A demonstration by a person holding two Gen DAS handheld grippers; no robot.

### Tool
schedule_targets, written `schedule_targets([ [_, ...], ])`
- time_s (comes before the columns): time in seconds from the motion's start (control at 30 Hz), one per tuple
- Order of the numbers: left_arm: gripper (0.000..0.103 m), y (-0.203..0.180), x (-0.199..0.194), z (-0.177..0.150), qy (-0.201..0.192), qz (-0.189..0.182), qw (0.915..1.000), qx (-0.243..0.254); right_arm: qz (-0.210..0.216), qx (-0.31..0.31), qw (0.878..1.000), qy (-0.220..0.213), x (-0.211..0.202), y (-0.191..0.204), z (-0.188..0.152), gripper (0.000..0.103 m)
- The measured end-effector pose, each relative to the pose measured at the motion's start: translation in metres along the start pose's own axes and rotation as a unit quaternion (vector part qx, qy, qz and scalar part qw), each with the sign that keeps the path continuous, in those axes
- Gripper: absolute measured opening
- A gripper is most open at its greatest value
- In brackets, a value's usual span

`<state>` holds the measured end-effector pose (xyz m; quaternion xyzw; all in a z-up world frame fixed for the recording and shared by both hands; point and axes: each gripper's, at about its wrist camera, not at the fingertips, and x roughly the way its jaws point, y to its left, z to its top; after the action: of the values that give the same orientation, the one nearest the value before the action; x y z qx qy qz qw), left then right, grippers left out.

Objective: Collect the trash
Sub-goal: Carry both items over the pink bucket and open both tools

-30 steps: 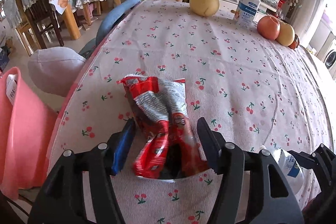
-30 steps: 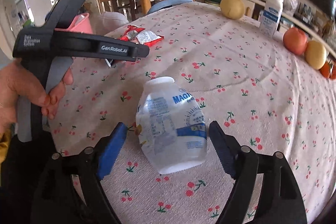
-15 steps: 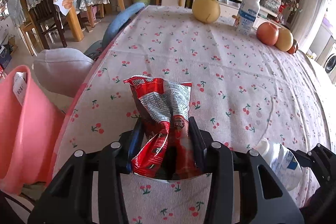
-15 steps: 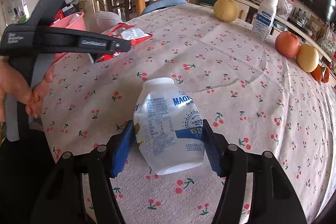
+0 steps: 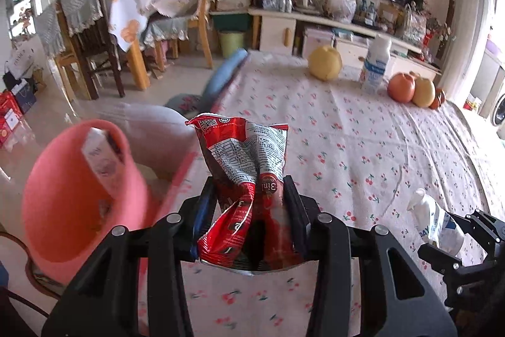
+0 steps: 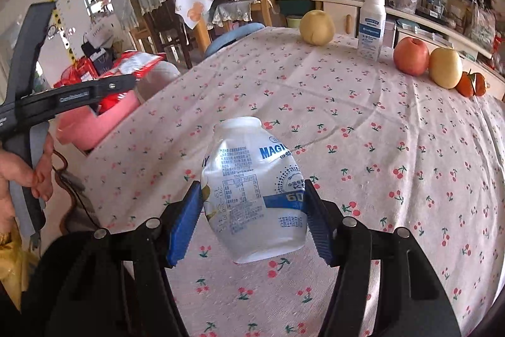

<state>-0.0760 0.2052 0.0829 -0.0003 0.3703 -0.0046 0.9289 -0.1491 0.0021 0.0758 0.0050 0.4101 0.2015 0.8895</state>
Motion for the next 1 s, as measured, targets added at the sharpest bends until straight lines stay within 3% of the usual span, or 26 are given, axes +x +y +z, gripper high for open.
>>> schedule_targets([
  [0.43, 0.044, 0.058, -0.045, 0.001, -0.041, 0.041, 0.9980, -0.023, 0.024, -0.008, 1.000, -0.009, -0.010, 0.043, 0.015, 0.063],
  [1.0, 0.044, 0.153, -0.055, -0.015, -0.047, 0.090, 0.9922, -0.073, 0.080, -0.031, 0.996, -0.001, 0.011, 0.119, 0.046, 0.063],
])
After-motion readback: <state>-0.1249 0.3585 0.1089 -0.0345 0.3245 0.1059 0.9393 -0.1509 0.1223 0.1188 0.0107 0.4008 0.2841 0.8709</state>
